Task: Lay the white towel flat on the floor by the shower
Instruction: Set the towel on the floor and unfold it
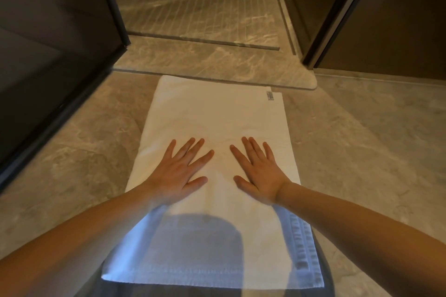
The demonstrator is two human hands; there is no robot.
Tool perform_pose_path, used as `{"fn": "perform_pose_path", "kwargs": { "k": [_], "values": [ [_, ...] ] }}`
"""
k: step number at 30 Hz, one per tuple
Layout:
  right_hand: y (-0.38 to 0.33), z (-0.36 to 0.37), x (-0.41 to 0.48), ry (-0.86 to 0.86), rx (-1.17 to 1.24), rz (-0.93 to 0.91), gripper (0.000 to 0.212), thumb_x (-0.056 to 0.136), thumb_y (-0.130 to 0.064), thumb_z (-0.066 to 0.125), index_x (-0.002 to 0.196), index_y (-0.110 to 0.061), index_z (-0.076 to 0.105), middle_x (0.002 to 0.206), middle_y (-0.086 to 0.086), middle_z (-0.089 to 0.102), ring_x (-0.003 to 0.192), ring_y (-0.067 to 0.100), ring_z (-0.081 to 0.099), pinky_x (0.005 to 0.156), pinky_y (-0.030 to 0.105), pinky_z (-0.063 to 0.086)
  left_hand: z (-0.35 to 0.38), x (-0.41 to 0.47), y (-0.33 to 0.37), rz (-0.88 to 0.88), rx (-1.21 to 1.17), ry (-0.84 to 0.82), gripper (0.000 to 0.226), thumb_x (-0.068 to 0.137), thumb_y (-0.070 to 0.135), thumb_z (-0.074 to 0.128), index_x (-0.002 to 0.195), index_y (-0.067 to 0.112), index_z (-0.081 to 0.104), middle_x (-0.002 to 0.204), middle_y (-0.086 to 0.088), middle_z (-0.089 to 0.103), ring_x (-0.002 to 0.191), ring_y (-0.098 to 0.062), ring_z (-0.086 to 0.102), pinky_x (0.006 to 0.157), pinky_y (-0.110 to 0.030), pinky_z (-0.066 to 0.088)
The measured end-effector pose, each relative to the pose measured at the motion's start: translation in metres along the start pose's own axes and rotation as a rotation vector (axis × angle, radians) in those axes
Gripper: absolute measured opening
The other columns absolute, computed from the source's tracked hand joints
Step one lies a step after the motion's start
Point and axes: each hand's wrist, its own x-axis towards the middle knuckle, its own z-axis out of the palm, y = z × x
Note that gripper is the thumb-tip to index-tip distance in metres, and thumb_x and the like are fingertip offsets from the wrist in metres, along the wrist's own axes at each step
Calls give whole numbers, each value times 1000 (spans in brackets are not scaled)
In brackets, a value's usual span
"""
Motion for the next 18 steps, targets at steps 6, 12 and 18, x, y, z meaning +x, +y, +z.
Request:
{"fn": "perform_pose_path", "kwargs": {
  "k": [6,12,18],
  "values": [
    [-5,-9,2,-111,-125,14,75,97,-58,17,153,-22,-17,160,19,-17,148,35,-18,118,57,-5,-7,1,4,7,75,-90,64,92,62,-1,148,38,-20,160,-3,-22,145,-23,-23,117,-53,-8],
    [-14,-20,-2,-181,-207,61,74,97,-58,13,152,-22,-20,160,18,-18,148,34,-16,120,54,-1,-27,3,24,-61,156,-214,62,98,54,9,150,32,-17,160,-7,-19,147,-26,-15,117,-54,-2],
    [1,-16,-25,-192,-184,67,73,97,-60,13,152,-23,-19,160,17,-19,148,34,-18,119,54,-3,-38,6,51,-69,77,-296,62,100,52,18,151,33,-12,160,-4,-19,147,-25,-15,118,-49,6]
  ]
}}
